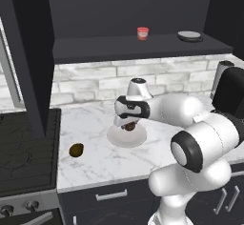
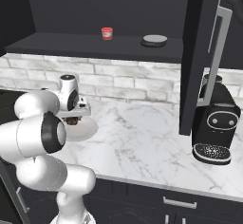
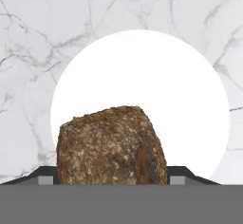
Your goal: Pick the avocado and bread from the counter and place them on the plate. Then pick the jam from the cabinet and place it next to the plate. Lastly close the cabinet door.
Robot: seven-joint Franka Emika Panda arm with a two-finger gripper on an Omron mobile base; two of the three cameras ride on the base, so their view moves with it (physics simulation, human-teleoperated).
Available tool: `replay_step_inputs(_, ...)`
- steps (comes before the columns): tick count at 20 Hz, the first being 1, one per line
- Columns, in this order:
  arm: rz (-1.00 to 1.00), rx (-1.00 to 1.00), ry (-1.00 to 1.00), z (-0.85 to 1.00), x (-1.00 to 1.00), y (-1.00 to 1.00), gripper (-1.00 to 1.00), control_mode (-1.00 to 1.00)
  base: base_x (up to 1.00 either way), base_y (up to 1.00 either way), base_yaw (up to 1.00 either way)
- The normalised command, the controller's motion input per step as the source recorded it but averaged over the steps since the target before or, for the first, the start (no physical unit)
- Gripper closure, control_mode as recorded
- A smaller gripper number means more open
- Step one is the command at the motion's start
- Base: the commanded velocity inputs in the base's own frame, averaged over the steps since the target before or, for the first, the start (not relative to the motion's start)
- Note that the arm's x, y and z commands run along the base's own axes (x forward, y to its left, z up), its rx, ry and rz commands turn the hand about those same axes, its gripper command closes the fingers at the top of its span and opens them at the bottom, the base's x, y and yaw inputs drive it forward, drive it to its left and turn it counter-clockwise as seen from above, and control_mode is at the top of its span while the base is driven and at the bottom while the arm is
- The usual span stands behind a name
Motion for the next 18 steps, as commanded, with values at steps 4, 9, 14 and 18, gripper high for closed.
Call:
replay_step_inputs(4,0.00,-0.01,-0.01,-0.31,0.02,-0.03,1.00,-1.00,0.00,0.00,0.00)
replay_step_inputs(9,0.00,0.00,-0.02,-0.21,0.09,0.00,1.00,-1.00,0.00,0.00,0.00)
replay_step_inputs(14,0.00,0.00,-0.07,-0.22,0.24,0.00,-1.00,-1.00,0.00,0.00,0.00)
replay_step_inputs(18,0.00,0.00,-0.04,-0.09,0.14,0.00,-1.00,-1.00,0.00,0.00,0.00)
